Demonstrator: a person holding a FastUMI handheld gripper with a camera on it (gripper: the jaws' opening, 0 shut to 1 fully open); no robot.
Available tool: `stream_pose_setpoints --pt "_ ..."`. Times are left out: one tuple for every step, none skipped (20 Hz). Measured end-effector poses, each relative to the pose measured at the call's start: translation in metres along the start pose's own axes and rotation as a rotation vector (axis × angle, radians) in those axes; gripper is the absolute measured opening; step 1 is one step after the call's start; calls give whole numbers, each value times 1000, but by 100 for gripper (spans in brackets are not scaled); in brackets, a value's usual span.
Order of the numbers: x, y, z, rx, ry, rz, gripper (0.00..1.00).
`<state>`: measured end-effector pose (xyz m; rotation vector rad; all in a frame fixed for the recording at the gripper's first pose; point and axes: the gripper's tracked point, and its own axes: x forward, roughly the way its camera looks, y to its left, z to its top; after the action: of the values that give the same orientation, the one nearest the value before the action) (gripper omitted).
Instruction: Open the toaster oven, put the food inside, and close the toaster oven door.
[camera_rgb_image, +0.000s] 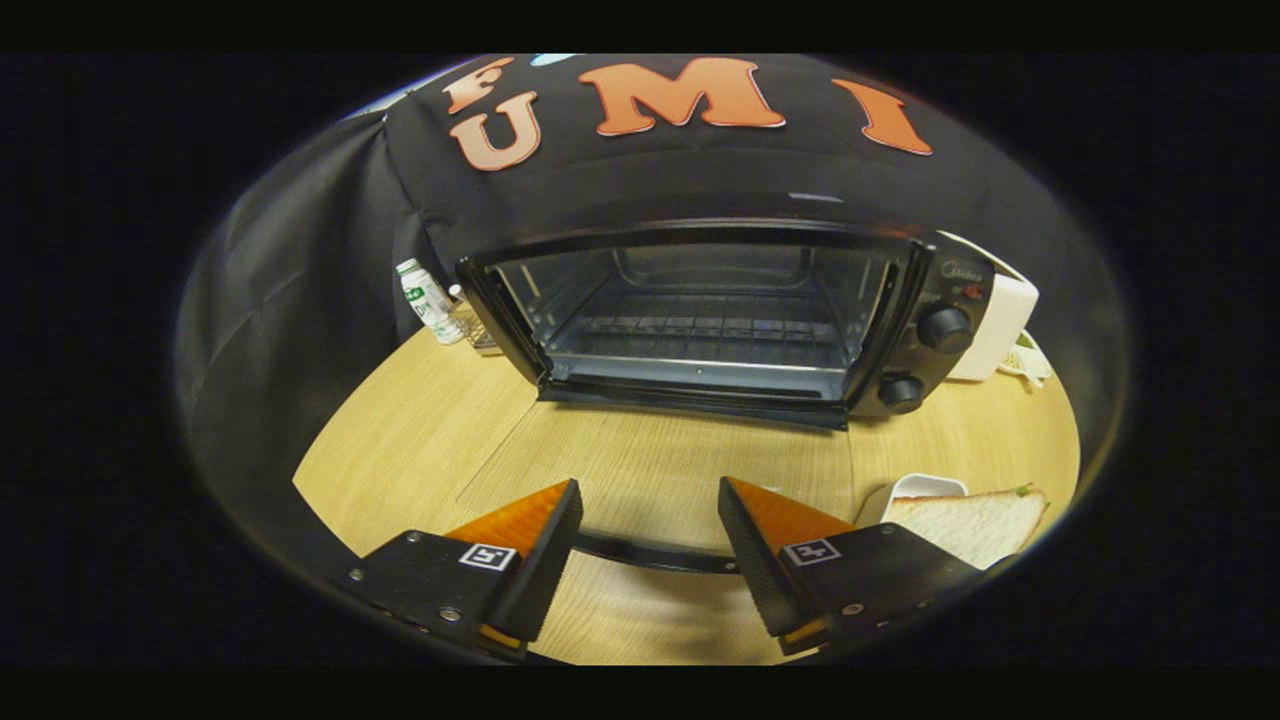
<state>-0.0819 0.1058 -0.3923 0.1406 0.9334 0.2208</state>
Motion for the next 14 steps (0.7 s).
stream_pose_setpoints --pt "-5 -2 7 2 -14 0 82" --pt "-13 -5 13 7 -28 0 82" --pt "-20 -8 20 12 -43 -1 82" --pt "-28 -14 26 20 -55 -5 83" --pt "-39 -20 33 28 -70 -7 84" --pt "-50 -28 40 35 -86 -16 86" --pt "-62 -37 48 42 -104 -29 88" --pt "-73 -50 55 47 -119 -48 91" --pt "-84 -64 58 52 -121 -70 93" --pt "-92 -78 59 58 -120 -91 95" --pt "-101 -93 59 65 -114 -115 97" --pt "-111 -106 55 74 -107 -134 98" --pt "-118 -119 51 84 -95 -153 98" --pt "-123 -130 48 92 -90 -169 99"
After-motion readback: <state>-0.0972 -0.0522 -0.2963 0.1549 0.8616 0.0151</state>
